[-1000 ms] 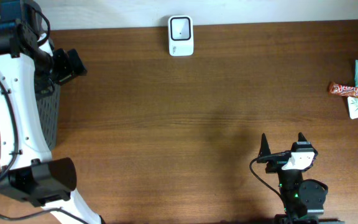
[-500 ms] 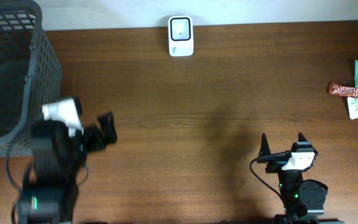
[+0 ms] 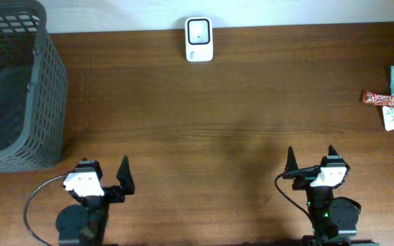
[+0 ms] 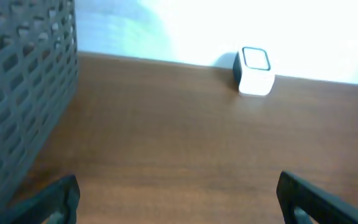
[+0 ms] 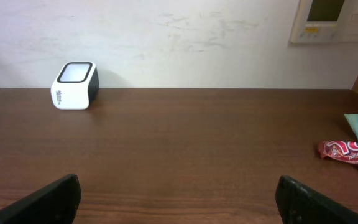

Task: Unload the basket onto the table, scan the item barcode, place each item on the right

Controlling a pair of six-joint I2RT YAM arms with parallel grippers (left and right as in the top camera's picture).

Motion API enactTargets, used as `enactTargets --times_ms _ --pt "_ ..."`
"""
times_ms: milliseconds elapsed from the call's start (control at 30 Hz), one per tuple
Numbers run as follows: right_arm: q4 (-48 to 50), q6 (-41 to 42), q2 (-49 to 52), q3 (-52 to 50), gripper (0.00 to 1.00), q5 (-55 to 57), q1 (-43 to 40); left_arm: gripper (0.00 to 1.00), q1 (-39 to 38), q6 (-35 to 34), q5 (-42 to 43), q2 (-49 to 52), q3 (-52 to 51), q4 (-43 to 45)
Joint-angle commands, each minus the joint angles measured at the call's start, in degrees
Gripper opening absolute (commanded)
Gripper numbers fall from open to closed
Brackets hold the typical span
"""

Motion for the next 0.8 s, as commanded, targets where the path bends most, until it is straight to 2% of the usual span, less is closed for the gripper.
enactTargets --times_ms 0,267,433,600,667,767 --pt "-0.1 0.4 -0.4 -0.5 0.99 0.5 -0.2 0.99 0.1 5.8 2.8 -2.5 -5.9 8.7" --pt "-0.1 0.4 -0.4 -0.5 0.99 0.5 -0.2 0.99 0.1 5.7 2.8 -7.8 -16.3 25.6" --pt "-0.1 0.4 -0.4 -0.5 0.99 0.5 -0.2 0.99 0.1 5.8 1.7 -7.7 -16.3 26.6" --pt "-0.1 0.4 -0.4 -0.5 0.99 0.5 -0.2 0.99 0.1 6.0 -2.1 -7.7 -16.3 16.7" --pt "-0.1 0.4 -0.4 -0.5 0.99 0.5 -0.2 0.99 0.1 6.0 -3.0 -7.7 -16.3 16.8" --pt "-0.1 0.4 -0.4 -0.5 0.99 0.5 -0.2 0.99 0.1 12.1 -2.7 -7.7 -16.3 16.7"
